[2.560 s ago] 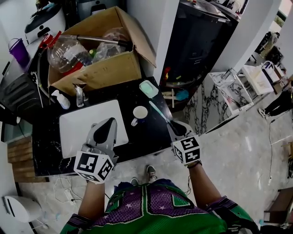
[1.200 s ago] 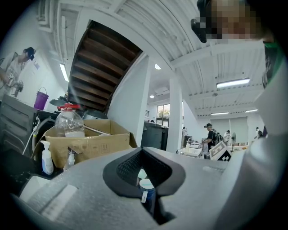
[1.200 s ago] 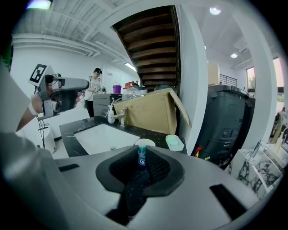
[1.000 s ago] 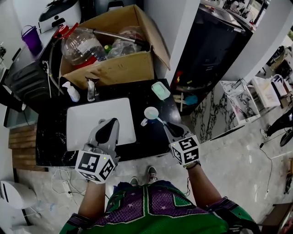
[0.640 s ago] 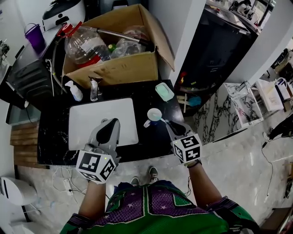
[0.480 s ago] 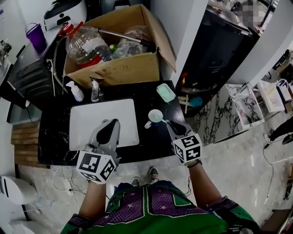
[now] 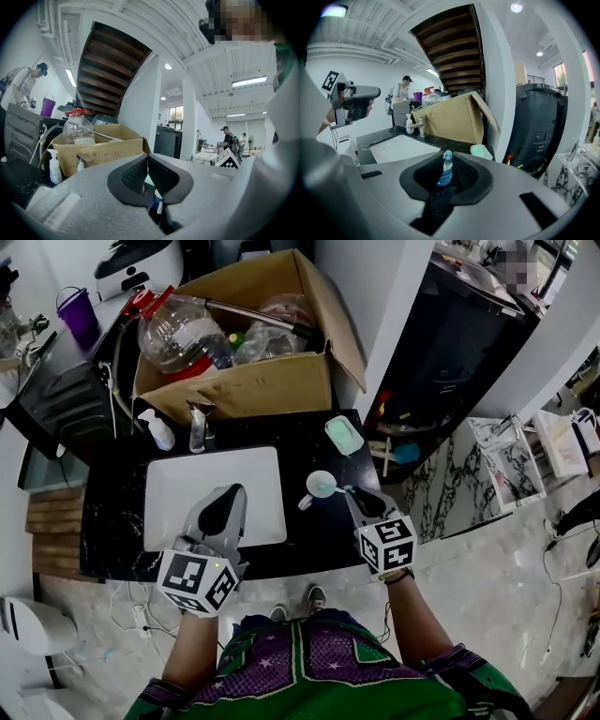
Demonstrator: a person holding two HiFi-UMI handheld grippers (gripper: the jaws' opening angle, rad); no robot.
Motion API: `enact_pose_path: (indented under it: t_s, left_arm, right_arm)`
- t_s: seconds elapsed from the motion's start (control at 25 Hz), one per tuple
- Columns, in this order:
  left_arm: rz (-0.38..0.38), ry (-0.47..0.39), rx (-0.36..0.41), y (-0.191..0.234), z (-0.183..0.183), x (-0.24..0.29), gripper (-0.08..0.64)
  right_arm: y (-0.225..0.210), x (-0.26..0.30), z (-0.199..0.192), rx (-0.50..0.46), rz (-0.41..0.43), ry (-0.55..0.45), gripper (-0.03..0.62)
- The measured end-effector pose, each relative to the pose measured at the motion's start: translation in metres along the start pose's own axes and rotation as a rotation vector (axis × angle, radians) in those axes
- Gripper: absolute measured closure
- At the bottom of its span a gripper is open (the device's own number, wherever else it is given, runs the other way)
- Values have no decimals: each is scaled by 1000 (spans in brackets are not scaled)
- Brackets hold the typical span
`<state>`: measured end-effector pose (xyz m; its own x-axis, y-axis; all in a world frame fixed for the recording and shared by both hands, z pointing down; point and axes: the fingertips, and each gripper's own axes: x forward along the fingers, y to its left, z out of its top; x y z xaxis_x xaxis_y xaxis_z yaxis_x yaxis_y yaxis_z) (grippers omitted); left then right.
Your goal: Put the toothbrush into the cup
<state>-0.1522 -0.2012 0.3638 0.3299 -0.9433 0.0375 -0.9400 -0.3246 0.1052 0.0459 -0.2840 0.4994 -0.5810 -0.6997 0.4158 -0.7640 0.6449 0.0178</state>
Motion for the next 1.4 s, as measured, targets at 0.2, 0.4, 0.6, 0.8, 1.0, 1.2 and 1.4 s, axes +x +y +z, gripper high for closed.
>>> enact_pose_path:
  t_s: [0.2, 0.4, 0.6, 0.8, 1.0, 1.2, 1.4]
  left_arm:
    - [6, -2, 6, -1, 2, 4, 545]
    - [6, 0, 8, -6, 1, 6, 545]
    - [-1, -3, 8, -10, 2, 4, 545]
    - [-7, -5, 4, -9, 1, -5, 545]
    - [-11, -5, 4, -5, 0, -17, 545]
    - [-19, -10, -7, 0, 0, -31, 545]
    - [-29, -21, 1, 3, 6, -46, 545]
  right_arm:
    - [-9, 2, -5, 10, -18, 10, 537]
    - [-17, 0, -11, 21, -25, 13, 526]
    - [-21, -8, -13, 24, -40, 14, 525]
    - [-23, -17, -18, 37, -70, 13, 525]
    - [-24, -27, -17, 53, -107, 5, 525]
    - [-18, -42, -12, 59, -139, -3, 526]
    - [-9, -55, -2, 60, -162, -27, 526]
